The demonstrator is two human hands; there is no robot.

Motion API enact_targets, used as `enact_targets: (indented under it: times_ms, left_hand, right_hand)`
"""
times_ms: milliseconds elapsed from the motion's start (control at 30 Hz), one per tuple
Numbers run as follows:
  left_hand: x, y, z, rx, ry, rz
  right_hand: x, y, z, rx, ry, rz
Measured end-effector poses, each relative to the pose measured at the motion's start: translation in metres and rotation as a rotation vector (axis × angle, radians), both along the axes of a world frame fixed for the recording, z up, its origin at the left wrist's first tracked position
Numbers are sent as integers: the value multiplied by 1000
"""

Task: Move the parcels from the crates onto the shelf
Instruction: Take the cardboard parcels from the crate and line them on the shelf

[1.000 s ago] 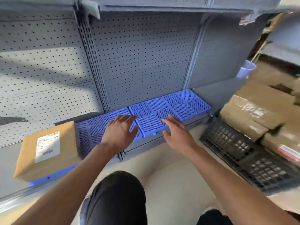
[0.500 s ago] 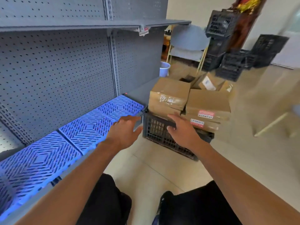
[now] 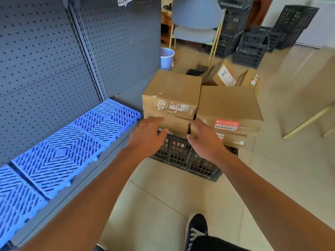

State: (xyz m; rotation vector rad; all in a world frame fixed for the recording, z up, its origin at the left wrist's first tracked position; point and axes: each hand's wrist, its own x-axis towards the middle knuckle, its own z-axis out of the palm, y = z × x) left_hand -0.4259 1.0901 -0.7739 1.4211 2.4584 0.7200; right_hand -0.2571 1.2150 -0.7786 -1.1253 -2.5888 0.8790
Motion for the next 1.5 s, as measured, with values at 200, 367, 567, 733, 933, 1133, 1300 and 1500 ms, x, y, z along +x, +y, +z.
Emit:
enact_targets:
  times_ms: [200,367,567,733,933,1133,1300,1500]
  left_hand:
    - [-51,50,-34,18,15,40]
    - [-84,85,-44,105,-38,114]
    - [-113,122,-47,207,-189,242]
    - [-126,147,-45,248,-534,404]
    - [-128,160,-45,274,-600,494]
    - [-126,145,-46,403,-607,565]
    - [-117,104,-36,552,-658,638]
    - [-105,30,-16,639,-658,687]
  right_hand:
    - [-40,53,-20,99,35,-12]
    - [-61,76,-26,185,-1,-34]
    - [-83,100,-30,235,-56,-97]
    - [-96,114,-37,225,-59,-100]
    - [-103,120,-42,207,-80,-114]
    - [-103,114,-38,227,40,-66]
    - [-102,92,-23,207,167,-57]
    - [-102,34,-5,233,290,-48]
